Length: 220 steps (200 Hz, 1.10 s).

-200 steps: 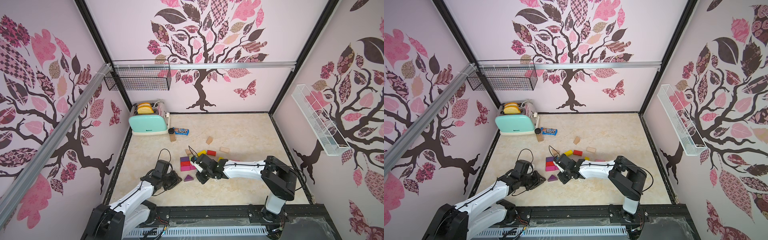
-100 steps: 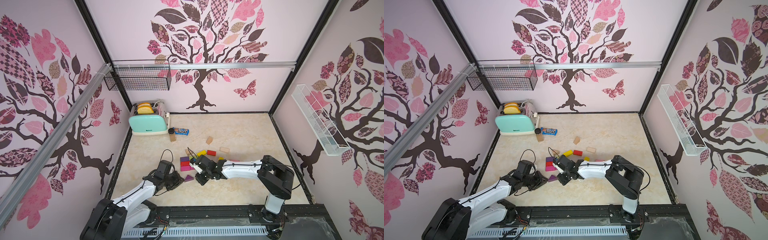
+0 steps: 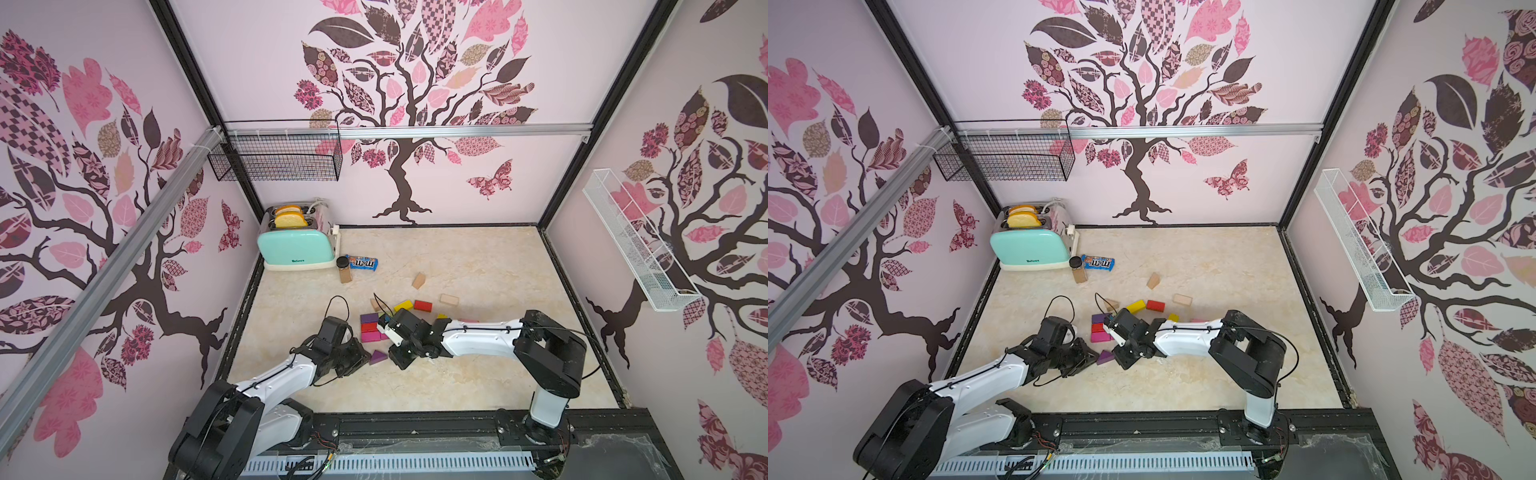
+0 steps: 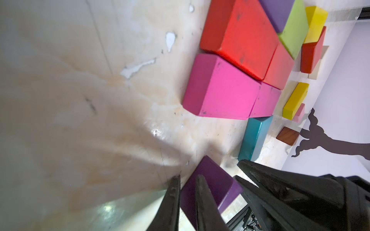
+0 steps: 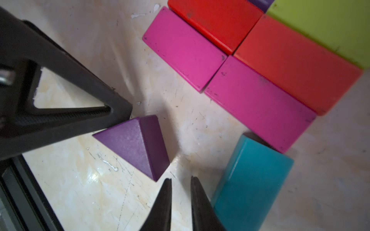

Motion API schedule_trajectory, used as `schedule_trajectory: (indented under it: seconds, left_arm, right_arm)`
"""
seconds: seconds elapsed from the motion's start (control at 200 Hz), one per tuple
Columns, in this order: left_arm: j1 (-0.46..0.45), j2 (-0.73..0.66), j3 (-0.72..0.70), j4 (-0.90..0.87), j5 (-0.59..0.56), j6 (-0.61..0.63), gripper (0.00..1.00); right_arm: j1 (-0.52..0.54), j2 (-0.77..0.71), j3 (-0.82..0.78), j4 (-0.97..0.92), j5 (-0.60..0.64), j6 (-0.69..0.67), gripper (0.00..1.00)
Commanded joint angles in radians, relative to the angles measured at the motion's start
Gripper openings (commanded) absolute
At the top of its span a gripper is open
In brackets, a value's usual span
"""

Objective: Assemble a piece of candy with building blocks
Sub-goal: Assemble the building block at the center of the board.

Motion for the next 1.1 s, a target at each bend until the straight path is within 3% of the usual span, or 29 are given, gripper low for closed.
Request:
schedule_trajectory:
  seconds: [0.0,0.21,0.395,0.64,0.82,1.095]
  left_arm:
    - [-0.004,0.032,0.040,0.025,0.002,0.020,0.18]
    - [0.001,-0.033,0.086,-0.103,-0.058,0.083,0.18]
    - [0.035,-0.161,0.071,-0.208,-0.072,0.104,0.19]
    - [0.107,-0.345,0.031,-0.302,-0.111,0.098,0.22]
    - [0.135,-0.364,0.017,-0.293,-0.120,0.078,0.22]
    - [0.150,-0.384,0.026,-0.315,-0.122,0.079,0.22]
  right_arm:
    - [-0.004,-0.058,-0.031,-0.004,-0.006,0.026,0.22]
    - [0.018,-0.118,-0.138,0.116,-0.089,0.145,0.23]
    - [0.096,-0.061,-0.093,0.195,-0.114,0.207,0.26]
    - [0.101,-0.002,-0.081,0.312,-0.172,0.277,0.27]
    - [0.102,0.049,-0.059,0.365,-0.199,0.307,0.28]
    - [0.099,0.069,-0.066,0.423,-0.132,0.316,0.28]
